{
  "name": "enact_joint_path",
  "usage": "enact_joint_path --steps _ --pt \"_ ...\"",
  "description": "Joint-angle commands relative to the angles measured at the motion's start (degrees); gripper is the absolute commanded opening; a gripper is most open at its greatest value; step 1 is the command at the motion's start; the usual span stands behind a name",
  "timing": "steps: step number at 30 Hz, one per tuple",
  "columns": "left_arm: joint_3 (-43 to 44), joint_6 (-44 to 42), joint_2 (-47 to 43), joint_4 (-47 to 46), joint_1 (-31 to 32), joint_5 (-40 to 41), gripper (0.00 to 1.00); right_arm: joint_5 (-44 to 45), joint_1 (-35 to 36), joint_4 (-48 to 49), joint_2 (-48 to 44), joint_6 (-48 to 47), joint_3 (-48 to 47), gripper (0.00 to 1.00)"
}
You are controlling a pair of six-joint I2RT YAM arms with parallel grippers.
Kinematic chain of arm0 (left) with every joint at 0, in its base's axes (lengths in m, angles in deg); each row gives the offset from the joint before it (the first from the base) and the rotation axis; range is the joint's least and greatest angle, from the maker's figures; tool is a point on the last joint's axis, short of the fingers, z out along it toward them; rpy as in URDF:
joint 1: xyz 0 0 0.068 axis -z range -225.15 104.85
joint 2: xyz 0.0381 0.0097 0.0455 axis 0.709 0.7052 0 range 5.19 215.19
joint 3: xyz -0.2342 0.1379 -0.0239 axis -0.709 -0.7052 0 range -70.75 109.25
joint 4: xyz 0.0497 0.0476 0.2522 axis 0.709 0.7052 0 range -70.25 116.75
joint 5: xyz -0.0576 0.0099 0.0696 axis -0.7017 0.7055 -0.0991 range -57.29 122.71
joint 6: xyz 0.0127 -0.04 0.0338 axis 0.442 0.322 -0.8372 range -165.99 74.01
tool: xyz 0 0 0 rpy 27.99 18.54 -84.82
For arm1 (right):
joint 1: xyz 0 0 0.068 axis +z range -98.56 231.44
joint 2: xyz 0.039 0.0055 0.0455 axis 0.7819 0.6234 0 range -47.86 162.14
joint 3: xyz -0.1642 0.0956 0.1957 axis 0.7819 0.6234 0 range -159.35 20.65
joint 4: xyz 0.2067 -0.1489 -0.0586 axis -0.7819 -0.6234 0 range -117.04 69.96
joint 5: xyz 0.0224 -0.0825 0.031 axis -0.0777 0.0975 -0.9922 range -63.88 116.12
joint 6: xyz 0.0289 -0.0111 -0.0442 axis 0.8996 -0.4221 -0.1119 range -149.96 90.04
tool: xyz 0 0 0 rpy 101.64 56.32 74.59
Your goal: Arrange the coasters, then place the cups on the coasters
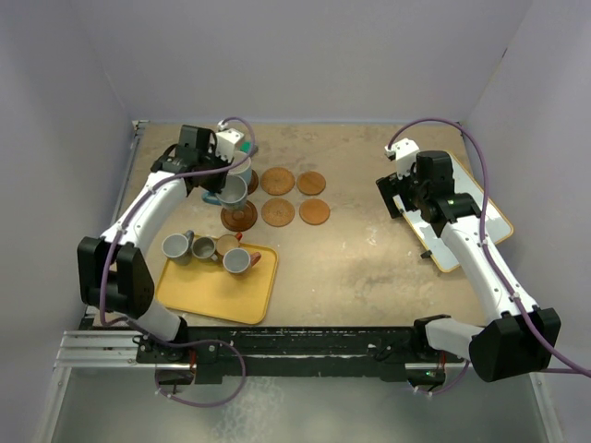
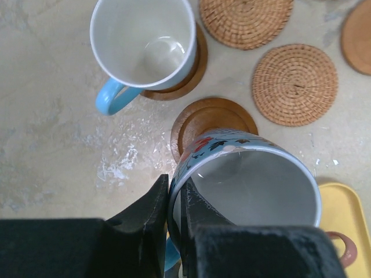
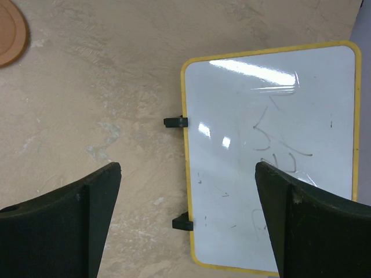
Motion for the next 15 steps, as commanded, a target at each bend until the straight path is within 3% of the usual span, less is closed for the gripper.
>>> enact_joint_path --steps 1,15 --pt "0.1 3.9 2.2 -5.0 -3.2 -2.6 0.03 -0.8 -0.2 1.8 -1.1 -0.4 -0.5 1.0" --pt "-2.0 8.3 7.4 -9.3 -4.6 -3.3 0.03 -4.2 -0.1 0.8 -5.9 0.5 -1.2 1.0"
